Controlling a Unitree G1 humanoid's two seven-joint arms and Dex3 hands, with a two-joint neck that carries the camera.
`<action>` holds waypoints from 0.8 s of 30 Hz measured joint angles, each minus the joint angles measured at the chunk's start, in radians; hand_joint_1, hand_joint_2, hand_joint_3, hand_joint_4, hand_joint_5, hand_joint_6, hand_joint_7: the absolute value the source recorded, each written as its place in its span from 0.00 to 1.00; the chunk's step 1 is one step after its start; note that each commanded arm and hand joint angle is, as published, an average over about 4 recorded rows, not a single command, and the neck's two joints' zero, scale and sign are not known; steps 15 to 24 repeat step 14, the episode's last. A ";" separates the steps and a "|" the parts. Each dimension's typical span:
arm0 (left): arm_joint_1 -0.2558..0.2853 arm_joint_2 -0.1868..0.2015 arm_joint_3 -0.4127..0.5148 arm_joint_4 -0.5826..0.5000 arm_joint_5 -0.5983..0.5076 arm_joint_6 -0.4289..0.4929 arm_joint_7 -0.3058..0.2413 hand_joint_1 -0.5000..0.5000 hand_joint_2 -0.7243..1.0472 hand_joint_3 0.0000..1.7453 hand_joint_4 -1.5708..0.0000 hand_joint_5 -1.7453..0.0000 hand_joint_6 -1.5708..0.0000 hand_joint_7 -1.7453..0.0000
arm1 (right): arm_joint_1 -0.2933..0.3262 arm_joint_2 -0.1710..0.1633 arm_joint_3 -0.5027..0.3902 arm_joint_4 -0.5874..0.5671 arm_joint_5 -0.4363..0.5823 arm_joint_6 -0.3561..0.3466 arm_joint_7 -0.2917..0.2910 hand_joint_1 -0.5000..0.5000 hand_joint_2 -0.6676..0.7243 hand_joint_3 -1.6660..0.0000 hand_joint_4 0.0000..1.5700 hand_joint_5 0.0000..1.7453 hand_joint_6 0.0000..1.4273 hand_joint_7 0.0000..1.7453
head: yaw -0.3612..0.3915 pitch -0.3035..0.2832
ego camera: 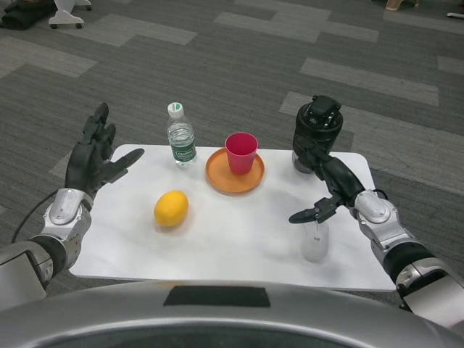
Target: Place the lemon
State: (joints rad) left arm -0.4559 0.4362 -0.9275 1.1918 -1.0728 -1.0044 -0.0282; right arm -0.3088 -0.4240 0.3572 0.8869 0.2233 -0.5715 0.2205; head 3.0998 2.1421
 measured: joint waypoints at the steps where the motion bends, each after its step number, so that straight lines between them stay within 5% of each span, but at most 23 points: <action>1: 0.002 0.000 0.000 -0.003 -0.001 -0.003 0.000 1.00 0.85 0.05 1.00 0.94 1.00 1.00 | 0.000 0.000 -0.003 -0.002 0.000 0.000 -0.003 0.50 0.48 0.81 0.00 0.22 0.00 0.00 | -0.002 0.001; 24: 0.056 -0.001 0.047 -0.053 -0.054 -0.035 0.000 1.00 0.85 0.05 1.00 0.94 1.00 1.00 | 0.000 0.004 -0.051 -0.060 0.000 -0.002 -0.020 0.50 0.55 0.81 0.00 0.22 0.00 0.00 | -0.005 0.041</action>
